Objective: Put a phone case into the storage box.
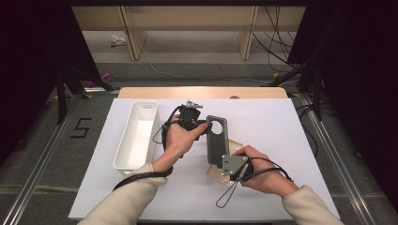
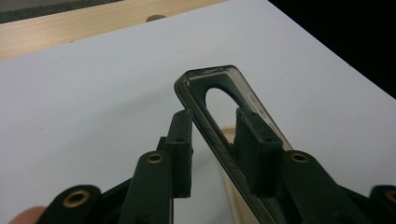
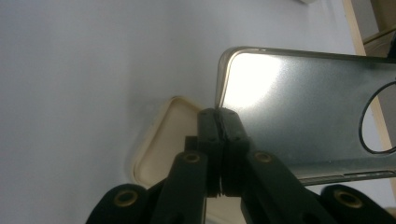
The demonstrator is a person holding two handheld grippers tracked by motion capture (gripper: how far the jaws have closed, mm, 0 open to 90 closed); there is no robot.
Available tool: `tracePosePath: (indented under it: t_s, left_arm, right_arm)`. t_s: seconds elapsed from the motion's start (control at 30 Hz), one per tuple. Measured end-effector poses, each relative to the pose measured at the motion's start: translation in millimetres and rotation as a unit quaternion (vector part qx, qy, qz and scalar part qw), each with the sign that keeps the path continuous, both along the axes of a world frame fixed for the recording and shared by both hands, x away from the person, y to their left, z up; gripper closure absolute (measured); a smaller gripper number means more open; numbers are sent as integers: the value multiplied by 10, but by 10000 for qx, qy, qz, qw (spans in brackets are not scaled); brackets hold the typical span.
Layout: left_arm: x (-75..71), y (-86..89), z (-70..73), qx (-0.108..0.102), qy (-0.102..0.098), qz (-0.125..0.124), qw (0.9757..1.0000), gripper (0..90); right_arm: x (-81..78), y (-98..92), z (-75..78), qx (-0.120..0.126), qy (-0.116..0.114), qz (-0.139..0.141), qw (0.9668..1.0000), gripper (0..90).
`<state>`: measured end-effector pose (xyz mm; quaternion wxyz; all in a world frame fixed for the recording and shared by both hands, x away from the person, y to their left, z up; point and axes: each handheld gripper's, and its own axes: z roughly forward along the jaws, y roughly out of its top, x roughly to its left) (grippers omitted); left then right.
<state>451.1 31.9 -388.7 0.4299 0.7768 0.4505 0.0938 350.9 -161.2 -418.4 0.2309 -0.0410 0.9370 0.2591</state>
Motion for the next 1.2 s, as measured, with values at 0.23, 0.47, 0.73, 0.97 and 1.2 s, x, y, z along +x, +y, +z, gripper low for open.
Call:
tracePosePath:
  t_s: [0.23,0.47,0.73,0.97,1.2]
  left_arm:
    - [25,41,-31,-180,212,26,9996,631]
    - [19,21,-45,-309,265,23,9992,658]
    - [-2,-22,8,-401,285,27,9988,696]
    - [-40,-78,61,-555,265,-73,9981,745]
    - [-88,-117,128,-889,282,-261,9953,806]
  right_arm:
    - [2,-7,7,8,-2,-5,10000,896]
    - [-1,14,14,20,-32,55,10000,897]
    - [22,8,-14,-68,-16,66,10000,897]
    - [44,9,-62,-152,25,-10,9999,896]
    - [52,23,-97,-206,43,-117,9997,892]
